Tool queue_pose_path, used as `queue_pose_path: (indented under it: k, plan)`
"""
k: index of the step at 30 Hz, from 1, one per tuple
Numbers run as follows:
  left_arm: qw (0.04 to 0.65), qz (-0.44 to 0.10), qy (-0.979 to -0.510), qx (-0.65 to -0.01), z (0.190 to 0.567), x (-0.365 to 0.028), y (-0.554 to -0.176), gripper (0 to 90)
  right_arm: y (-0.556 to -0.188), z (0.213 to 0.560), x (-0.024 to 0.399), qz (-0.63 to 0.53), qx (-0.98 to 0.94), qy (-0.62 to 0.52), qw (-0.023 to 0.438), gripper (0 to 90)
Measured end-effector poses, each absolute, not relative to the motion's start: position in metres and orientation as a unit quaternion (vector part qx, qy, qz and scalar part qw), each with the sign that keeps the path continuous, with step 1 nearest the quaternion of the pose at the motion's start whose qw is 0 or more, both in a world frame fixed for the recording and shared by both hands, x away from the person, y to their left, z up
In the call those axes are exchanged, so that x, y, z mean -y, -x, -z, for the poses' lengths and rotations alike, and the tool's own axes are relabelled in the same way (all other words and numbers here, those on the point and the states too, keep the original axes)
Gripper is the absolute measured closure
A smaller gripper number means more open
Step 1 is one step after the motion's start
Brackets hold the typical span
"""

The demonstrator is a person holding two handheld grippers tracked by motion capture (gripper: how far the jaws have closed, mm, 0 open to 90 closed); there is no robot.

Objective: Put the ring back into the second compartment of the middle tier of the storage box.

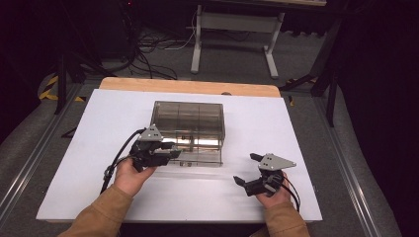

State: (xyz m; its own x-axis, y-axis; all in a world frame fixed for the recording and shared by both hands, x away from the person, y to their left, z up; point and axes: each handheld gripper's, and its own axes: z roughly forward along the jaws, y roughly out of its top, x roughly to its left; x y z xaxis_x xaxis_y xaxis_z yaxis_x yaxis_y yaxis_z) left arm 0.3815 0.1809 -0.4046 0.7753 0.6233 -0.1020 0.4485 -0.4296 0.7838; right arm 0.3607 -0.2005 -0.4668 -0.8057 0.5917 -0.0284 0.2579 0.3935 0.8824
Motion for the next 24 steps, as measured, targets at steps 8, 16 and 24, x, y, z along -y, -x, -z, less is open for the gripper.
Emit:
queue_pose_path:
  k: [8, 16, 24]
  plan:
    - [0.420, -0.099, -0.838, -0.335, 0.410, -0.174, -0.388, 59.6, -0.361, 0.467, 0.200, -0.485, -0.817, -0.260, 0.172, 0.0]
    - [0.409, -0.103, -0.837, -0.348, 0.416, -0.169, -0.395, 59.4, -0.361, 0.467, 0.200, -0.486, -0.817, -0.258, 0.172, 0.0]
    - [0.401, -0.110, -0.838, -0.352, 0.419, -0.163, -0.400, 59.4, -0.361, 0.467, 0.200, -0.486, -0.818, -0.258, 0.171, 0.0]
